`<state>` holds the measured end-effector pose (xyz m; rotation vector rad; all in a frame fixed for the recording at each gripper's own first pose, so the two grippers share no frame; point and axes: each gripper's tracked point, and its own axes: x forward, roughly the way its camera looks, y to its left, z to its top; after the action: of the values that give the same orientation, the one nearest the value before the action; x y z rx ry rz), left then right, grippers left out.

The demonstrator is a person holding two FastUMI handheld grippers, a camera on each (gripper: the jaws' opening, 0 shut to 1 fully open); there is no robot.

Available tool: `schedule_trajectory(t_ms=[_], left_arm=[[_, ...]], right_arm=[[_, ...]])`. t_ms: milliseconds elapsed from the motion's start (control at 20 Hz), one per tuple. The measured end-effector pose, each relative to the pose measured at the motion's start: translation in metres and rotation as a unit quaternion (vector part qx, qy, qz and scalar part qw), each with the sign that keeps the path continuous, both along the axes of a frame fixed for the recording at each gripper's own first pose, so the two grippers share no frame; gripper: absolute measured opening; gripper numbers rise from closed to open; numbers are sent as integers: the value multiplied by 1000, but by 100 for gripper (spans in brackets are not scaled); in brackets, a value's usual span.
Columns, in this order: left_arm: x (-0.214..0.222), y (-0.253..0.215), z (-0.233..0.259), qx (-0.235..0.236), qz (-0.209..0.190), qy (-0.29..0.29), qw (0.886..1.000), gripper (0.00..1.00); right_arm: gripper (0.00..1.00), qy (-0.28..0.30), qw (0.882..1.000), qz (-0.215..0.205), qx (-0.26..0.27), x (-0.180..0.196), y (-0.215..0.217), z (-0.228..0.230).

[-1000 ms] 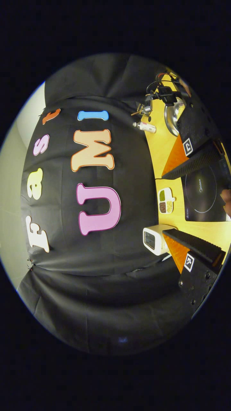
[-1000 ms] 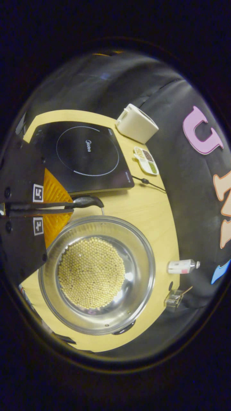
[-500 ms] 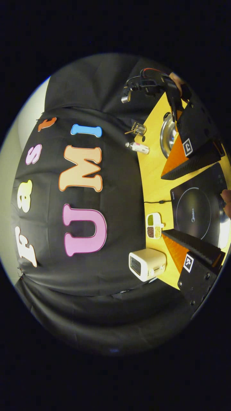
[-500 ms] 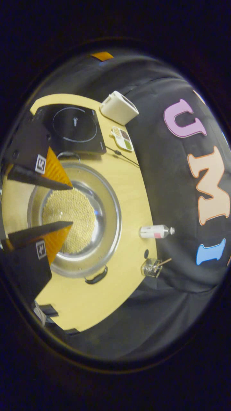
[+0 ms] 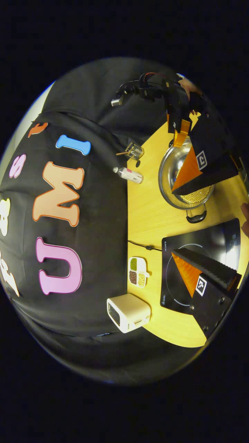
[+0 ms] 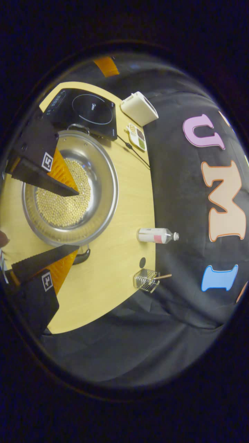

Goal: First push the handle of the pot to place it horizontally, then grasp the pot with both hands and set it on the induction cooktop.

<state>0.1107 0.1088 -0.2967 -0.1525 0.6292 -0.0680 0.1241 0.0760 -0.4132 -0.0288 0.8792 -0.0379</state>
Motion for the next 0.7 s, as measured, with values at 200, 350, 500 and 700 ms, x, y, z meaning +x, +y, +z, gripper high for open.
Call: schedule_trajectory(t_ms=[200, 350, 500, 700], left_arm=[[9, -22, -37, 1, 16, 37, 999, 95], [4, -28, -75, 6, 31, 89, 996, 95], [8, -34, -103, 26, 28, 118, 992, 95], [12, -44, -128, 31, 23, 146, 988, 95]], right_arm=[[89, 3, 1000, 11, 10, 18, -23, -16], [89, 17, 999, 16, 22, 22, -36, -33], [89, 42, 998, 20, 33, 21, -46, -52], [87, 61, 997, 28, 40, 22, -52, -71]])
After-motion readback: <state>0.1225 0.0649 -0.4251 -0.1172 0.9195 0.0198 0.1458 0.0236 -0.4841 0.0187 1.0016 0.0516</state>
